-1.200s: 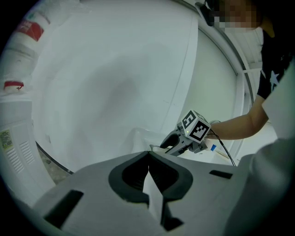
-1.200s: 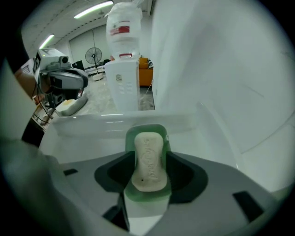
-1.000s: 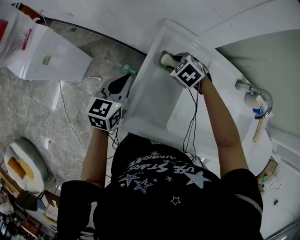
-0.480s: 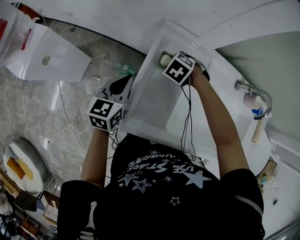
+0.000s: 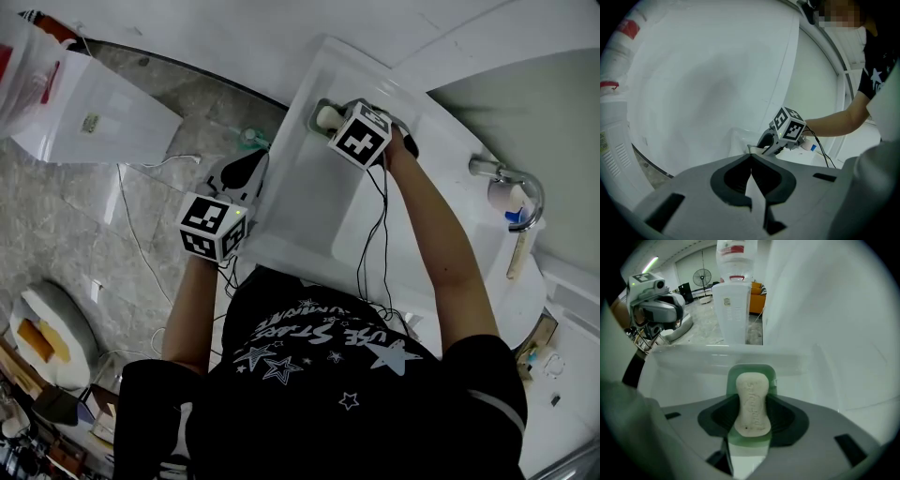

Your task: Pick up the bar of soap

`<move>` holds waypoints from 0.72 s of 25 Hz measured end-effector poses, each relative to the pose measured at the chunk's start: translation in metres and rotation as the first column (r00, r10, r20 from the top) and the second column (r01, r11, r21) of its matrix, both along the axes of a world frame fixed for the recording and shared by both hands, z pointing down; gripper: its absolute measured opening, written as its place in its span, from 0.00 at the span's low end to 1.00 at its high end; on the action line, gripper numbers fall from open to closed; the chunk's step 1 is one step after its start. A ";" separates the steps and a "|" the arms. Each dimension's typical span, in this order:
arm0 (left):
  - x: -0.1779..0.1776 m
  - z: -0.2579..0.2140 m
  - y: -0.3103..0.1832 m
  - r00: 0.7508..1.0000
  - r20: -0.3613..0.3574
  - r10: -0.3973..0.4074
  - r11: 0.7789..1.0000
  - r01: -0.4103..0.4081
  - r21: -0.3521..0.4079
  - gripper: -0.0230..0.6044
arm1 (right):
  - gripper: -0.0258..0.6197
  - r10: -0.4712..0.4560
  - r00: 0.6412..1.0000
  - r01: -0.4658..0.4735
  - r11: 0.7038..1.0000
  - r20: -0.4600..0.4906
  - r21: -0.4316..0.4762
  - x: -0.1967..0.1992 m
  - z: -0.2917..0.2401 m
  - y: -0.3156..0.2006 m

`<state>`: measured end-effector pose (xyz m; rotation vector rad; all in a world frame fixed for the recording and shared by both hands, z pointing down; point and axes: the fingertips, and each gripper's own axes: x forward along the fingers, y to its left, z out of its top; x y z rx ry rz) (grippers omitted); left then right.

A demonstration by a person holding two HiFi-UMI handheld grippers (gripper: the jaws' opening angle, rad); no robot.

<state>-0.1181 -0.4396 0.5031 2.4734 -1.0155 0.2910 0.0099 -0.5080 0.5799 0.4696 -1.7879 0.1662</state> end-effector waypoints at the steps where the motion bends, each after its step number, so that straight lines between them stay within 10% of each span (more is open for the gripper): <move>1: 0.000 -0.001 0.000 1.000 0.002 -0.001 1.000 0.001 0.003 0.05 | 0.33 0.003 1.000 -0.003 1.000 0.009 0.003 0.001 0.000 0.001; 18: 0.022 -0.045 0.039 0.999 0.026 -0.019 0.996 0.016 0.084 0.05 | 0.32 0.170 0.921 -0.239 0.957 0.352 0.162 0.026 -0.087 0.037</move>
